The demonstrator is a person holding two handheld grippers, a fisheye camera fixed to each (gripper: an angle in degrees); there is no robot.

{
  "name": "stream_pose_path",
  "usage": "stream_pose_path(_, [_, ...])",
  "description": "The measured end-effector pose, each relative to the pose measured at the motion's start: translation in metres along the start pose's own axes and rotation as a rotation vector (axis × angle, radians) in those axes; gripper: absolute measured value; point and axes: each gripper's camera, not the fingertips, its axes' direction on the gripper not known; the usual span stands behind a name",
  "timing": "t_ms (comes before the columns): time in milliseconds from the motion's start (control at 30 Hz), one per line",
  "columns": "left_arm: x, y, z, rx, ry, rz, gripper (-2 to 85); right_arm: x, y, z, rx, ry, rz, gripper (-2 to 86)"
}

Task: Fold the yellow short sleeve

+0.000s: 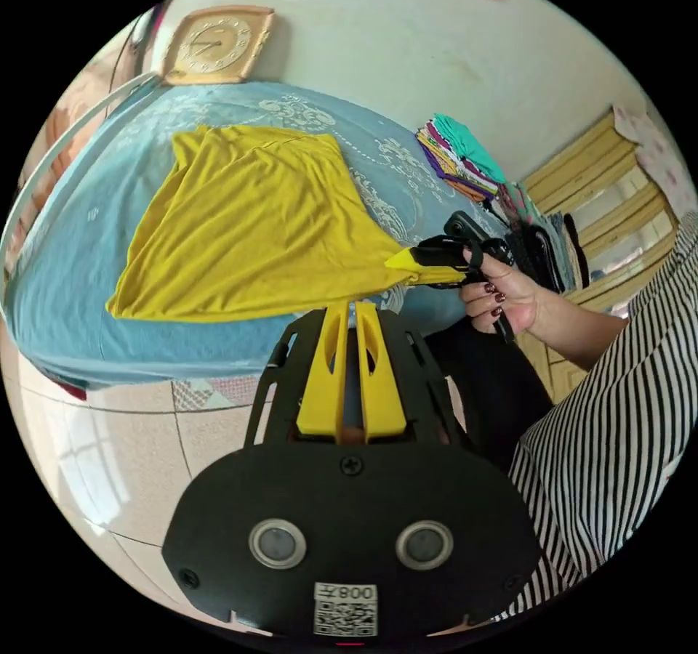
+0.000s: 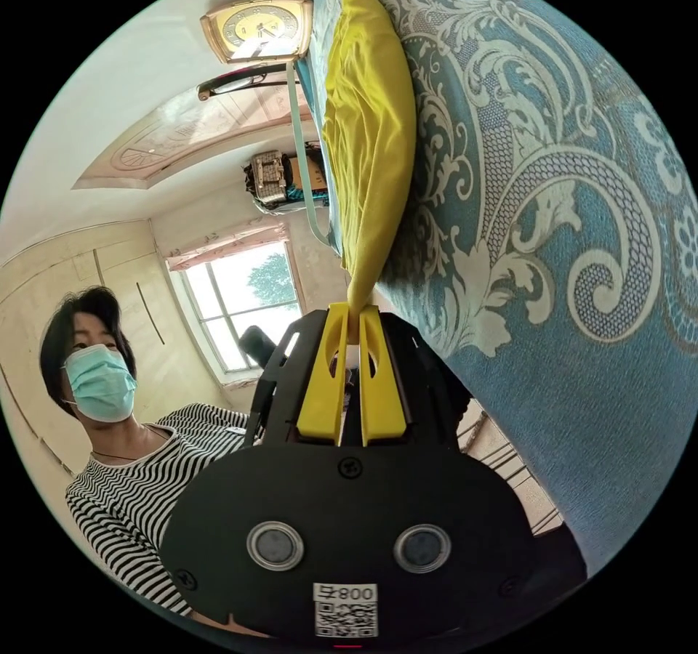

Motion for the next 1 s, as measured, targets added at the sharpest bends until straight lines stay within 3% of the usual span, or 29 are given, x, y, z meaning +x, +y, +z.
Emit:
stream_pose_path(167, [-0.094, 0.026, -0.017, 0.182, 0.431, -0.368, 5.0, -0.011, 0.01, -0.001, 0.001, -0.033, -0.01, 2.0])
stream_pose_path(367, [-0.158, 0.048, -0.018, 0.346, 0.693, -0.603, 7.3, -0.026, 0.021, 0.001, 0.007, -0.067, -0.024, 1.7])
stream_pose_path(600, [-0.196, 0.051, -0.035, 0.455, 0.749, -0.674, 7.9, -0.042, 0.031, 0.005, 0.009, -0.075, -0.038, 1.7])
stream_pose_path(1000, [-0.255, 0.061, -0.075, 0.559, 0.635, -0.791, 8.8, -0.063, 0.048, 0.013, 0.026, -0.131, -0.051, 1.8])
